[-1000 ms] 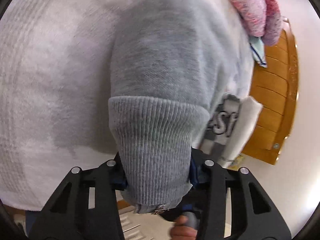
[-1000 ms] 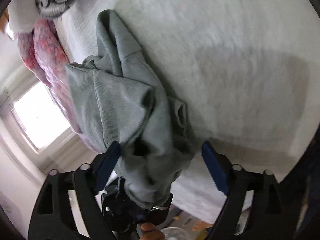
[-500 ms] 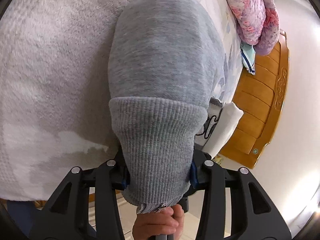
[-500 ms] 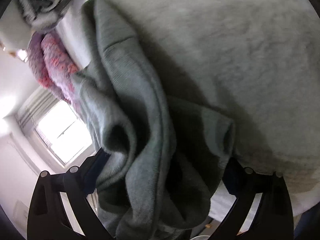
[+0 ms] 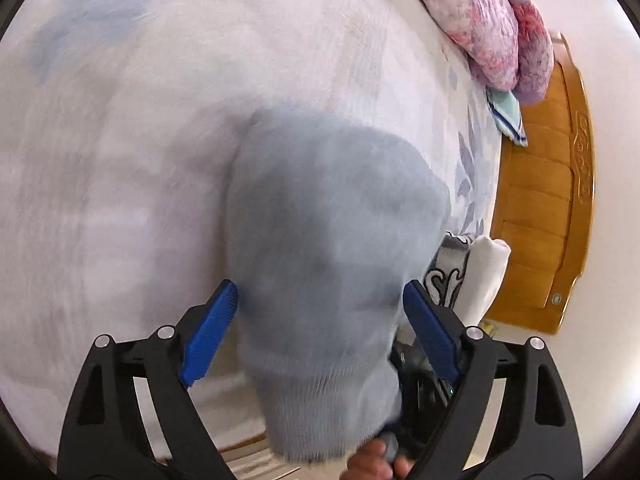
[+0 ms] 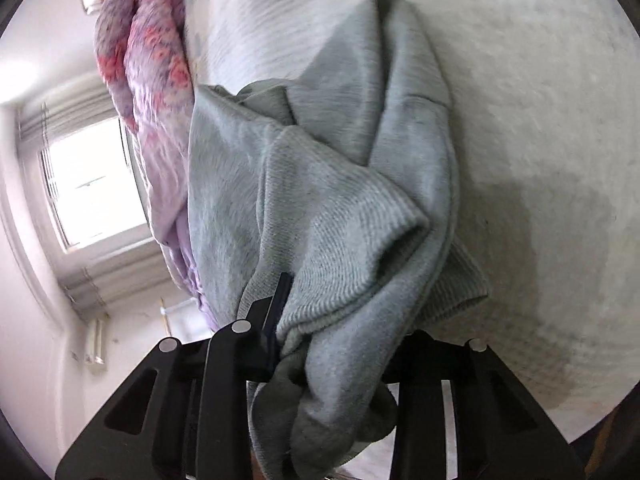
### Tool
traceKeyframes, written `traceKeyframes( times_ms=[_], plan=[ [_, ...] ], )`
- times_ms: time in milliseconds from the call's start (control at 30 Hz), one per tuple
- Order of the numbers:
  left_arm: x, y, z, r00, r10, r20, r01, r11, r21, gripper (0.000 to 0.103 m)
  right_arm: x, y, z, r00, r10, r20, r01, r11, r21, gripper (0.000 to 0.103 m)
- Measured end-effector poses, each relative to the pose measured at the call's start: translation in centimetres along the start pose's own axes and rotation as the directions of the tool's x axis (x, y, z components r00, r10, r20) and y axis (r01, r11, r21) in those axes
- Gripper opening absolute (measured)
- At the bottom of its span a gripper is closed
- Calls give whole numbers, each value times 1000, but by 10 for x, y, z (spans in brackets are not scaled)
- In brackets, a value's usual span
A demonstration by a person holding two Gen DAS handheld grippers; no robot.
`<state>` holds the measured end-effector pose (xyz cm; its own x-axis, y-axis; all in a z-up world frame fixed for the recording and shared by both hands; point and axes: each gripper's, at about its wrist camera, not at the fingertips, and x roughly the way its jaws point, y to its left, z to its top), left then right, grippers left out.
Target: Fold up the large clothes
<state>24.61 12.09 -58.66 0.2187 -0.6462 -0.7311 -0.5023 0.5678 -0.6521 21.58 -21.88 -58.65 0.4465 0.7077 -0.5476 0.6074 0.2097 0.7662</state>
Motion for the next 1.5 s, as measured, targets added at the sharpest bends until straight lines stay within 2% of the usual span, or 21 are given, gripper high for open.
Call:
traceKeyframes(
  times_ms=[67, 133, 200, 233, 267, 367, 467, 500, 600, 733, 867, 1000, 1100, 1167, 1300, 1367, 1433, 1500],
  plan=[
    [18, -3, 14, 998, 51, -36, -50, 998, 27, 96, -1, -1, -5, 999, -33, -7, 33, 999, -36, 29],
    [29, -1, 21, 996, 67, -59, -66, 998, 19, 97, -1, 12, -3, 997, -79, -7, 78, 993, -92, 28],
    [25, -2, 21, 996, 83, -30, -81, 995, 50, 86, 1, 26, -1, 993, -115, -10, 113, 983, -143, 27],
    [22, -5, 18, 993, 116, -13, -114, 990, 82, 74, 3, 31, -1, 990, -143, -8, 139, 974, -179, 26],
    [16, -9, 12, 991, 133, 12, -134, 984, 118, 67, 3, 38, -3, 986, -165, -3, 160, 962, -219, 26],
    [1, -11, 4, 993, 107, 53, -113, 986, 120, 58, -5, 51, -14, 978, -207, 15, 200, 920, -336, 25],
    [-11, -23, -2, 992, 90, 85, -102, 984, 143, 57, -15, 78, -25, 970, -238, 53, 234, 849, -473, 24],
    [-18, -29, -4, 992, 69, 105, -85, 985, 151, 56, -22, 89, -30, 968, -241, 67, 240, 816, -526, 24],
    [-39, -50, -13, 987, 8, 161, -35, 986, 165, 56, -39, 123, -31, 974, -212, 79, 215, 757, -617, 24],
    [-58, -96, -29, 964, -96, 248, 42, 976, 215, 56, -77, 157, -29, 984, -151, 98, 174, 669, -722, 24],
    [-59, -161, -54, 925, -217, 313, 128, 951, 283, 56, -124, 196, 2, 992, -68, 105, 124, 601, -789, 24],
    [-28, -228, -79, 893, -299, 336, 186, 925, 331, 56, -179, 219, 53, 990, -22, 137, 127, 554, -823, 24],
    [9, -281, -100, 876, -347, 336, 215, 903, 372, 56, -219, 218, 99, 986, -8, 167, 145, 546, -825, 24],
    [36, -308, -112, 871, -366, 327, 226, 891, 394, 56, -243, 215, 128, 982, -10, 190, 165, 547, -821, 24],
    [95, -344, -129, 885, -368, 287, 239, 885, 400, 56, -275, 191, 183, 974, -30, 226, 201, 584, -787, 24],
    [130, -353, -139, 900, -338, 276, 209, 889, 408, 56, -279, 167, 208, 976, -49, 214, 196, 627, -754, 24],
    [159, -350, -139, 929, -273, 250, 160, 905, 393, 57, -272, 136, 232, 976, -92, 199, 208, 673, -710, 24],
    [191, -334, -139, 960, -176, 218, 94, 934, 343, 61, -258, 97, 260, 973, -182, 143, 231, 749, -621, 26]
  ],
)
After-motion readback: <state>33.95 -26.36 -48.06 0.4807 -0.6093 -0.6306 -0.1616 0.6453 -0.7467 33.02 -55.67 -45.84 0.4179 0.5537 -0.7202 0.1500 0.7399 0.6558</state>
